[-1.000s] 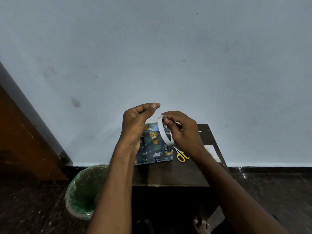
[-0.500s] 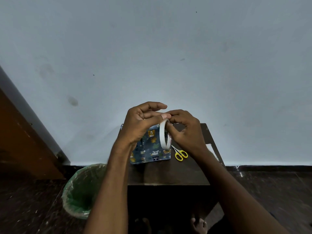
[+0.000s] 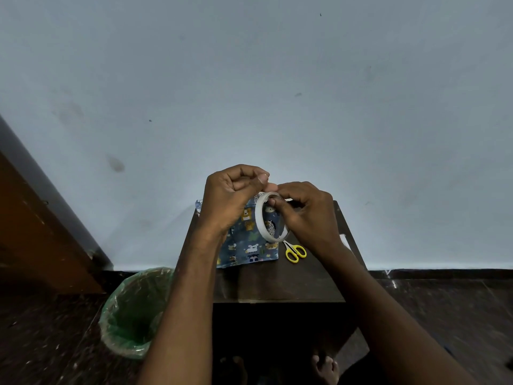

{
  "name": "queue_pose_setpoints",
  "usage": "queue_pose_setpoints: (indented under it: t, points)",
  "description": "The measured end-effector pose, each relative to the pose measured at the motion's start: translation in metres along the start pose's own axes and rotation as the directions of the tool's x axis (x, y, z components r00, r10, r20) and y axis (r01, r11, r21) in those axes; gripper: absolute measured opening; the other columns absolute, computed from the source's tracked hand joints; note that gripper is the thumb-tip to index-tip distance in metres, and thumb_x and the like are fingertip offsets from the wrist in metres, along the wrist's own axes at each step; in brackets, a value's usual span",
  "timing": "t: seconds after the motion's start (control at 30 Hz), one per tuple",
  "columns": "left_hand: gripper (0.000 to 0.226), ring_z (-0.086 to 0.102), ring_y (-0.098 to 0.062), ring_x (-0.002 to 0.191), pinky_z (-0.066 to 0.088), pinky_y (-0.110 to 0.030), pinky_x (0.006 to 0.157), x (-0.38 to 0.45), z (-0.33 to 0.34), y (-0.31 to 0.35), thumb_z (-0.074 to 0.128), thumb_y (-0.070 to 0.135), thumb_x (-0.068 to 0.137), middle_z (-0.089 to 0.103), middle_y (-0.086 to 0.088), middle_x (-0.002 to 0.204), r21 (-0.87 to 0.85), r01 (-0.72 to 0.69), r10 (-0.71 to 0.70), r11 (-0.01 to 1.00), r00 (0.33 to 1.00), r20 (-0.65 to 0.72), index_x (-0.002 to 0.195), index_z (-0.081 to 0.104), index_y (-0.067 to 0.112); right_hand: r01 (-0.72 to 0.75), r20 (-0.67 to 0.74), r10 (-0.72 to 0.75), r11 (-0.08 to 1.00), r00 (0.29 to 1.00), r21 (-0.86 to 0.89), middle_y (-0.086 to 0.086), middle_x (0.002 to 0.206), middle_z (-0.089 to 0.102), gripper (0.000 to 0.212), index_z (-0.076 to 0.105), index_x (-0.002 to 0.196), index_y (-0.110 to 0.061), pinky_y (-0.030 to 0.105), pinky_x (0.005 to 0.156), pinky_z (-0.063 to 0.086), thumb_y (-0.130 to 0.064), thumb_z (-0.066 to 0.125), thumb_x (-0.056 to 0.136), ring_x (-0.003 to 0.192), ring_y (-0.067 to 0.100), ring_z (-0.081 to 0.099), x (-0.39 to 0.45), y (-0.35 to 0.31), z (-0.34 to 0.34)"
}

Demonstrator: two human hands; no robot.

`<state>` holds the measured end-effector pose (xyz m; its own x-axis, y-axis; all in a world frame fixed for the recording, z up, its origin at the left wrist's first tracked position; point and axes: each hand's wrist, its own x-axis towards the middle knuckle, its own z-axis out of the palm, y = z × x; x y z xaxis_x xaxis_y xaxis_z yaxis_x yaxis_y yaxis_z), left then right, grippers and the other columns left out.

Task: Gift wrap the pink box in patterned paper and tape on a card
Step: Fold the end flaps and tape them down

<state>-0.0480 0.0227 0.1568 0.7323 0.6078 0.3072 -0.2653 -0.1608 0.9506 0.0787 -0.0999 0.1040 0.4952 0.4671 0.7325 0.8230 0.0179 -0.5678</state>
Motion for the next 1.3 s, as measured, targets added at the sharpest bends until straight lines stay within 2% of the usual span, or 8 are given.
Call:
queue_pose_setpoints:
  t: [0.57, 0.8, 0.9, 1.0, 1.1, 1.17, 1.23, 1.3]
  points:
    - [0.007, 0.081, -0.028, 0.09, 0.065, -0.041, 0.088, 0.0, 0.007, -0.004, 0.074, 0.007, 0.097, 0.082, -0.012, 0.094, -0.017, -0.043, 0.041, 0.999, 0.994, -0.097, 0.103, 0.074, 0.003, -0.045, -0.036, 0.048, 0.996, 0.998, 0.074, -0.005, 0.098, 0.079, 0.007, 0.083, 0.095, -0.014, 0.03, 0.074, 0.06, -0.014, 0.078, 0.09, 0.097, 0.008, 0.071, -0.002, 0.003, 0.004]
    - [0.021, 0.077, -0.022, 0.107, 0.059, -0.031, 0.096, 0.002, -0.005, -0.004, 0.082, 0.005, 0.089, 0.082, -0.013, 0.094, 0.037, -0.074, 0.071, 0.997, 0.994, 0.082, 0.109, 0.076, 0.01, -0.095, -0.036, 0.102, 0.983, 0.994, 0.154, -0.004, 0.099, 0.078, 0.012, 0.083, 0.096, -0.015, 0.028, 0.073, 0.062, -0.007, 0.079, 0.088, 0.097, 0.01, 0.073, -0.004, 0.002, 0.004]
    - [0.026, 0.076, -0.019, 0.108, 0.059, -0.032, 0.097, 0.003, -0.007, -0.005, 0.087, 0.006, 0.085, 0.082, -0.011, 0.09, 0.109, -0.082, 0.071, 0.991, 0.992, 0.103, 0.109, 0.079, 0.012, -0.091, 0.039, 0.085, 0.977, 0.996, 0.194, -0.005, 0.103, 0.078, 0.015, 0.082, 0.101, -0.015, 0.035, 0.079, 0.061, -0.008, 0.078, 0.088, 0.102, 0.014, 0.072, -0.002, 0.003, -0.001]
    - [0.026, 0.079, -0.025, 0.095, 0.063, -0.048, 0.091, 0.003, -0.006, -0.011, 0.089, 0.009, 0.084, 0.082, -0.01, 0.086, 0.212, -0.049, 0.012, 0.976, 0.985, 0.173, 0.107, 0.081, 0.016, -0.12, 0.232, 0.057, 0.956, 0.971, 0.267, -0.002, 0.11, 0.075, 0.025, 0.077, 0.109, -0.011, 0.044, 0.091, 0.057, -0.009, 0.071, 0.085, 0.109, 0.019, 0.07, 0.002, 0.004, -0.008]
    - [0.025, 0.079, -0.014, 0.088, 0.062, -0.053, 0.092, 0.004, -0.001, -0.021, 0.089, 0.027, 0.078, 0.081, 0.005, 0.079, 0.447, -0.081, -0.011, 0.891, 0.98, 0.198, 0.102, 0.083, 0.029, -0.335, 0.421, 0.144, 0.841, 0.896, 0.424, 0.011, 0.121, 0.073, 0.039, 0.072, 0.12, -0.004, 0.043, 0.1, 0.055, -0.005, 0.057, 0.085, 0.118, 0.03, 0.068, 0.004, 0.006, -0.018]
    - [0.026, 0.079, -0.01, 0.085, 0.062, -0.051, 0.09, 0.004, 0.001, -0.024, 0.087, 0.034, 0.075, 0.08, 0.01, 0.077, 0.498, -0.083, -0.026, 0.863, 0.978, 0.208, 0.101, 0.082, 0.034, -0.465, 0.477, 0.224, 0.744, 0.85, 0.479, 0.011, 0.129, 0.072, 0.049, 0.071, 0.127, -0.006, 0.044, 0.104, 0.052, -0.008, 0.046, 0.085, 0.127, 0.03, 0.064, 0.005, 0.008, -0.022]
    - [0.026, 0.079, -0.01, 0.085, 0.062, -0.053, 0.09, 0.004, 0.0, -0.024, 0.088, 0.034, 0.076, 0.081, 0.009, 0.078, 0.49, -0.076, -0.041, 0.869, 0.974, 0.223, 0.102, 0.082, 0.035, -0.519, 0.408, 0.362, 0.758, 0.839, 0.396, 0.001, 0.127, 0.073, 0.048, 0.073, 0.126, -0.015, 0.039, 0.1, 0.053, -0.008, 0.041, 0.092, 0.126, 0.021, 0.064, 0.004, 0.016, -0.021]
    - [0.026, 0.079, -0.009, 0.089, 0.06, -0.053, 0.094, 0.003, -0.002, -0.024, 0.089, 0.032, 0.079, 0.081, 0.01, 0.08, 0.49, -0.09, -0.038, 0.867, 0.969, 0.245, 0.104, 0.082, 0.034, -0.598, 0.287, 0.533, 0.766, 0.796, 0.236, -0.005, 0.106, 0.078, 0.034, 0.078, 0.109, -0.022, 0.034, 0.083, 0.056, -0.01, 0.05, 0.094, 0.104, 0.015, 0.071, 0.0, 0.026, -0.019]
